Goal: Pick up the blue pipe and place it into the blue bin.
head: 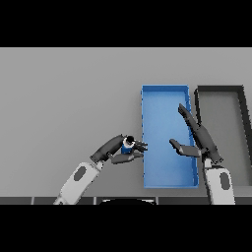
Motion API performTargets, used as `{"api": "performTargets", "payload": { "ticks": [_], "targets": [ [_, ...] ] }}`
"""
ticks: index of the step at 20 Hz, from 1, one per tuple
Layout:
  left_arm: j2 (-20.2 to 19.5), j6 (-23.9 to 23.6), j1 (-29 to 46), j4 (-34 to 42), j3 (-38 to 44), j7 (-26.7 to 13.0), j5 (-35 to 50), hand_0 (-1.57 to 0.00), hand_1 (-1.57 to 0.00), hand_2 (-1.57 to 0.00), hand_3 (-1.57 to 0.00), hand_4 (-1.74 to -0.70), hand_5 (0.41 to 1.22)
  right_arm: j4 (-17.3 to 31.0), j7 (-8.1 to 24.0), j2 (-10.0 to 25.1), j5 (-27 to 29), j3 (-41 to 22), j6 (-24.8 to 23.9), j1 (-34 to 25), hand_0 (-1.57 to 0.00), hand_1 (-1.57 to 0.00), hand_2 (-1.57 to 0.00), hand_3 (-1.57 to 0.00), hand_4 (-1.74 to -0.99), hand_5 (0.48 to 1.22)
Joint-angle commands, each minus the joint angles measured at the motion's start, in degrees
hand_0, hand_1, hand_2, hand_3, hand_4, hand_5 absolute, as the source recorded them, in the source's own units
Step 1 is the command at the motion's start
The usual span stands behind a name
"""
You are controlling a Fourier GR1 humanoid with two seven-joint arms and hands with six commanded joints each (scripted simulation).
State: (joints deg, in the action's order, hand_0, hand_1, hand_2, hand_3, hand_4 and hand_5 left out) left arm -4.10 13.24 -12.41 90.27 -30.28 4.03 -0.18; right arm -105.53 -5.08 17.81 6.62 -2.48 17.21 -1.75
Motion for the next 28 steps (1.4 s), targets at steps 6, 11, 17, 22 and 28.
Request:
{"api": "performTargets", "payload": {
  "ticks": [6, 11, 17, 22, 28],
  "targets": [
    [0.78, 0.84, 0.14, 0.34, 1.09, -0.56, -1.35, -1.57, -1.57, -1.57, -1.57, -1.47, 1.221, -8.89, 9.22, 5.61, 4.15, -5.90, 7.32, -5.38, 0.00, 0.00, 0.00, 0.00, -1.219, 0.537],
    [1.68, 1.86, 0.08, 1.35, 1.51, -2.12, -2.52, -1.57, -1.57, -1.57, -1.57, -1.47, 1.221, -10.68, 14.87, 5.71, 6.77, -10.26, 9.78, -10.27, 0.00, 0.00, 0.00, 0.00, -1.242, 0.524],
    [2.78, 3.82, 0.55, 1.07, 2.16, -2.42, -3.56, -1.57, -1.57, -1.57, -1.57, -1.47, 1.221, -8.35, 21.57, 3.44, 9.52, -15.16, 12.23, -16.78, 0.00, 0.00, 0.00, 0.00, -1.209, 0.517],
    [3.74, 6.79, 0.69, 0.41, 3.61, -1.59, -1.98, -1.57, -1.57, -1.57, -1.57, -1.47, 1.221, -3.58, 24.01, -1.01, 9.94, -18.42, 13.62, -23.06, 0.00, 0.00, 0.00, 0.00, -1.200, 0.514],
    [4.43, 8.15, 0.92, -0.67, 5.12, -2.62, -2.85, -1.57, -1.57, -1.54, -1.30, -1.56, 1.221, 1.30, 25.71, -4.38, 9.42, -20.56, 15.28, -27.71, -0.40, -0.44, -0.43, -0.31, -1.303, 0.520]
  ]
}}
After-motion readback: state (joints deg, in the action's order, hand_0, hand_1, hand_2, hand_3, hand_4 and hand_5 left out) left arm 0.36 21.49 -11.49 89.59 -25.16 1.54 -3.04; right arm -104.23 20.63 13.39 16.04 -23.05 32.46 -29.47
